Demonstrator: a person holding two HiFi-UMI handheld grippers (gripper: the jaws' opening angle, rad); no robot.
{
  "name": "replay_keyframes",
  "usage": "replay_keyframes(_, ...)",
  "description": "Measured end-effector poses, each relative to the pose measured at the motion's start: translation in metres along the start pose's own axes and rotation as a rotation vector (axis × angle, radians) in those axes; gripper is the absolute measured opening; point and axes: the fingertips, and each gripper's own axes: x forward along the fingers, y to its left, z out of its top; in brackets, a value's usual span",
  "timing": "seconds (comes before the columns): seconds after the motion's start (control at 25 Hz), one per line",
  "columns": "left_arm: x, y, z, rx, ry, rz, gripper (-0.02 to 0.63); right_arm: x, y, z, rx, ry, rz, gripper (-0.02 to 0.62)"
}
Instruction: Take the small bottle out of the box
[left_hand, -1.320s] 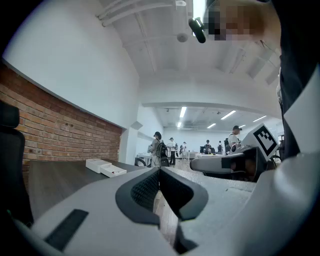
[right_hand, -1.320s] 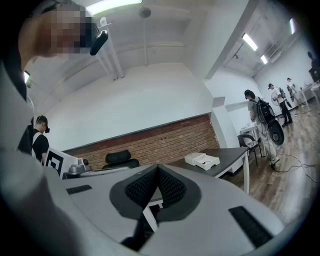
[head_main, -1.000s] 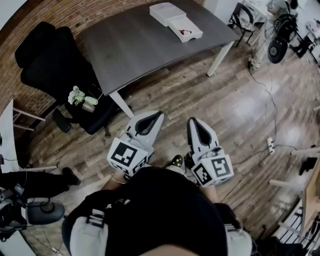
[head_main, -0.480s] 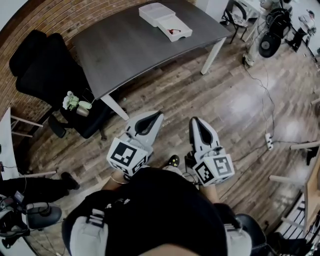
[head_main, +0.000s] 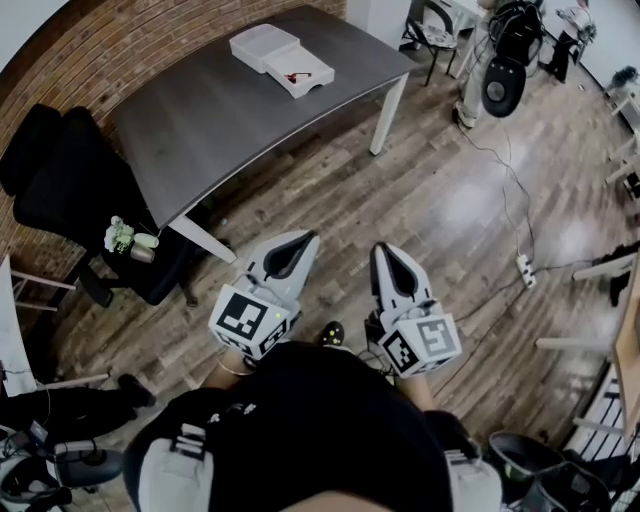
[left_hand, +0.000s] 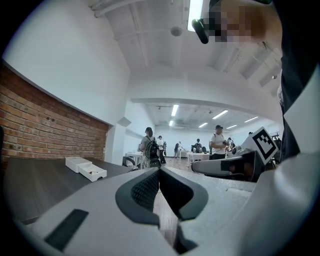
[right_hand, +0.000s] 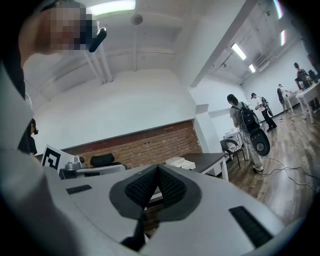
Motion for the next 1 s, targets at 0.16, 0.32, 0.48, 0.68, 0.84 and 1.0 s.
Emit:
replay_keyframes(0.16,0.013,-0.013,-0.001,0.002,0.003,0.009,0.005,-0.012,-0.025,0.002,0.007,0.003,-0.015,0.0)
replay_keyframes(0.32,0.019,-0.017,-0.008,0.012,0.018,0.014,0.005,-0.017,-0.035,-0.004,0.025,0.016,-0.01,0.0)
replay_keyframes(0.48,0.029,-0.021,-0.011,0.009,0.015,0.011,0.005,-0.019,-0.046,-0.008,0.036,0.027,-0.01,0.002)
replay_keyframes(0.68,0.048,-0.012,-0.011,-0.004,0.016,0.006,0.005,-0.008,-0.058,-0.004,0.024,0.031,-0.011,0.014)
replay_keyframes(0.84,0.069,-0.001,-0.006,-0.011,0.004,-0.009,0.005,0.004,-0.07,0.006,0.005,0.028,-0.028,0.013)
replay_keyframes(1.0,0.095,0.011,-0.003,-0.017,-0.01,-0.031,0.005,0.017,-0.086,0.013,-0.02,0.028,-0.043,0.011)
